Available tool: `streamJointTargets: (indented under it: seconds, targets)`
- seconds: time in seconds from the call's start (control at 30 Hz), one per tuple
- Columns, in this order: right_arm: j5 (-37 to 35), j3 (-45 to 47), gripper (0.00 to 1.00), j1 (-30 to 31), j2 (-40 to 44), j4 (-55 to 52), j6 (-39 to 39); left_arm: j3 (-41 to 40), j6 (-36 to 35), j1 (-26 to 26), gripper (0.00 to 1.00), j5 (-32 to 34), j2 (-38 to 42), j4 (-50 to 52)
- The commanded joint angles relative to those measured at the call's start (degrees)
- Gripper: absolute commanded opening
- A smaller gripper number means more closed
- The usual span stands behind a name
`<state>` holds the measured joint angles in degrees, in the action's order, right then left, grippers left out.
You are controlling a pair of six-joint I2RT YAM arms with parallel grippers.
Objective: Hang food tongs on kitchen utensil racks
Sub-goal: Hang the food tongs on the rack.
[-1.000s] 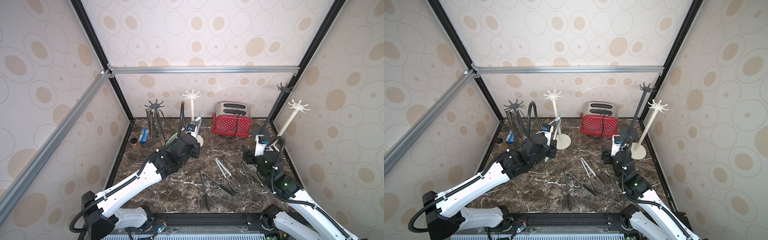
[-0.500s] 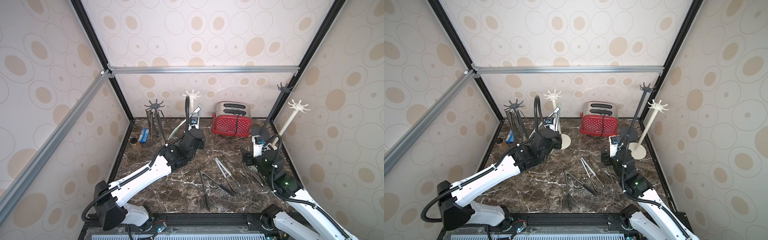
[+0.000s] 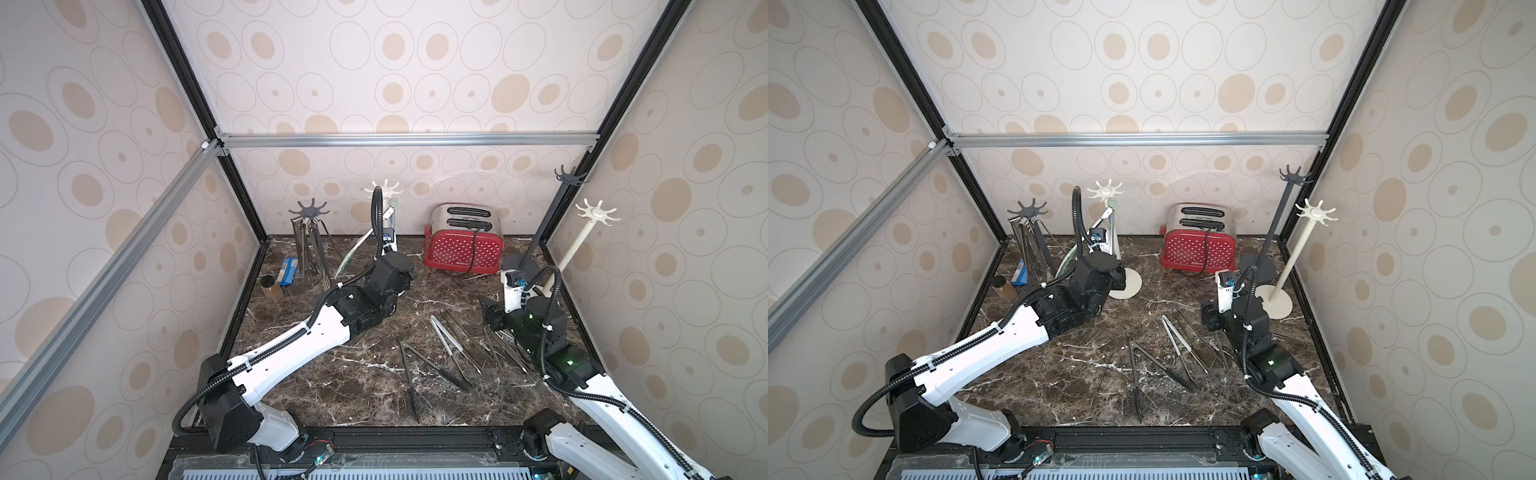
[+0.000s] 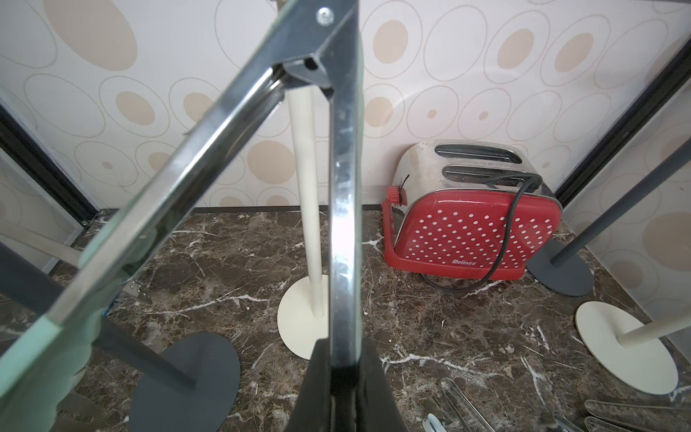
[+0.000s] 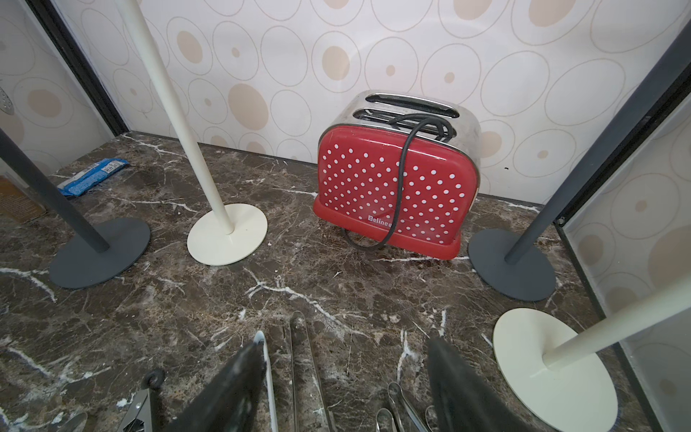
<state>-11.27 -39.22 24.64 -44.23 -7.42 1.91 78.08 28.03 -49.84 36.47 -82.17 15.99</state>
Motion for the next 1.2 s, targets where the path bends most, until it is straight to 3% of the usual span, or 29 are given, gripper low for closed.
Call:
streamJointTargets:
  seconds: [0.0,0.4,0.67,1.17]
  targets:
    - [1.2,0.2,0.72,-0.7,-0.3,1.4,-1.3,0.4,4.5,-0.4,0.0,2.5,3.2,1.0]
    - [2.3,0.9,0.71,-1.6,-0.2,1.3,-2.1,1.0,9.1,-0.3,0.0,3.2,8.3,7.0]
    - [2.8,0.9,0.71,-2.0,-0.9,0.9,-2.0,3.3,10.9,1.3,0.0,-3.2,6.0,9.0]
    - [4.1,0.8,0.71,-2.9,-1.9,0.6,-1.8,4.9,11.0,2.8,0.0,-5.1,2.9,6.2]
